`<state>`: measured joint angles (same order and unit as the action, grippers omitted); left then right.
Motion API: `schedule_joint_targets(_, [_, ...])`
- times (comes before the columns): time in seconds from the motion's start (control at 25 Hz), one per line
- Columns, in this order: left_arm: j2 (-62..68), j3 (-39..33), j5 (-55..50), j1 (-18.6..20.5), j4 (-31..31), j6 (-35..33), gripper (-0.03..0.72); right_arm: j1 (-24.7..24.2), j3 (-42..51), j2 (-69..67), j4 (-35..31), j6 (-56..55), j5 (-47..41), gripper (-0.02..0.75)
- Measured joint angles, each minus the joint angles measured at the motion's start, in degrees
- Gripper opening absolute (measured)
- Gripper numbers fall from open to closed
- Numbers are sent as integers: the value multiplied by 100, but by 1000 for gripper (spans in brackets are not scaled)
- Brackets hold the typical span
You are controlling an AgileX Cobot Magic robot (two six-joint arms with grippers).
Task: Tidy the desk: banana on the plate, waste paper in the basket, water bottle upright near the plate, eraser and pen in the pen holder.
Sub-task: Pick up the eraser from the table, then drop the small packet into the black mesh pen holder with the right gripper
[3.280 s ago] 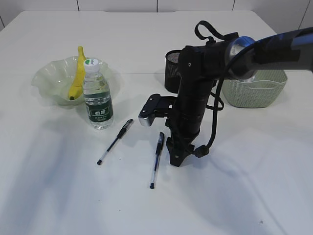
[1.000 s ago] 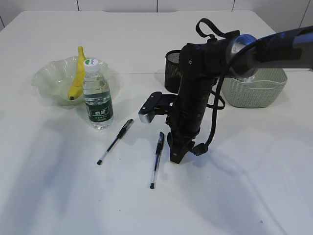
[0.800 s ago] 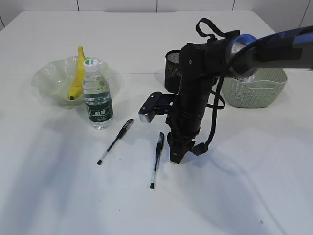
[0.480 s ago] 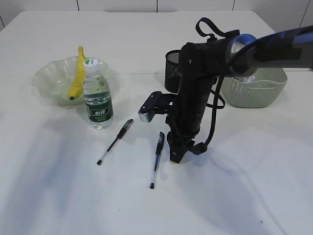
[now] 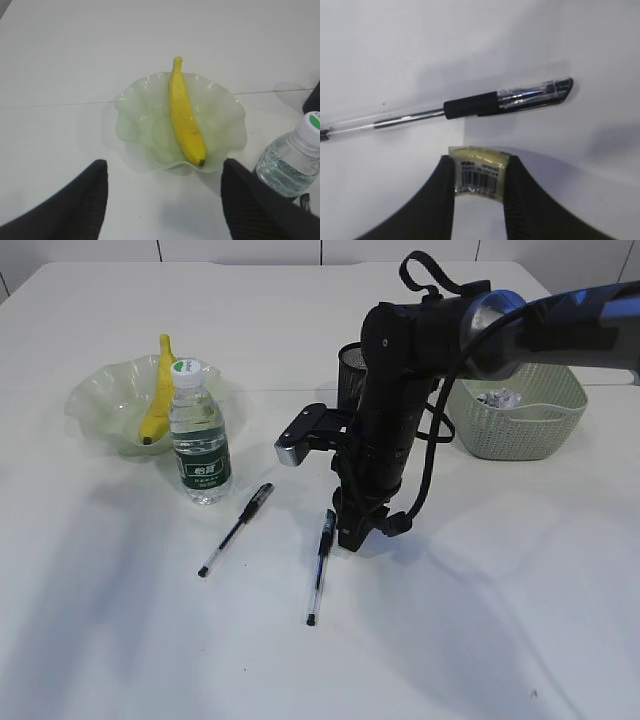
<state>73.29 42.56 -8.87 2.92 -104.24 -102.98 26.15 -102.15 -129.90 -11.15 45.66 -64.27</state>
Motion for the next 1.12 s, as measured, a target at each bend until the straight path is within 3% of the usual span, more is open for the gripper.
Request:
schedule_joint_targets(0.44, [0, 0, -11, 0, 0, 0, 496, 0, -597, 0, 0, -562, 161, 179])
schedule_joint_targets(0.72, [0, 0, -11, 0, 0, 0, 496, 0, -1394, 0, 14, -1169, 956, 179])
schedule_joint_targets(1.12, [0, 0, -21, 0, 0, 0, 496, -139, -1561, -11, 505, -2375, 2337, 176])
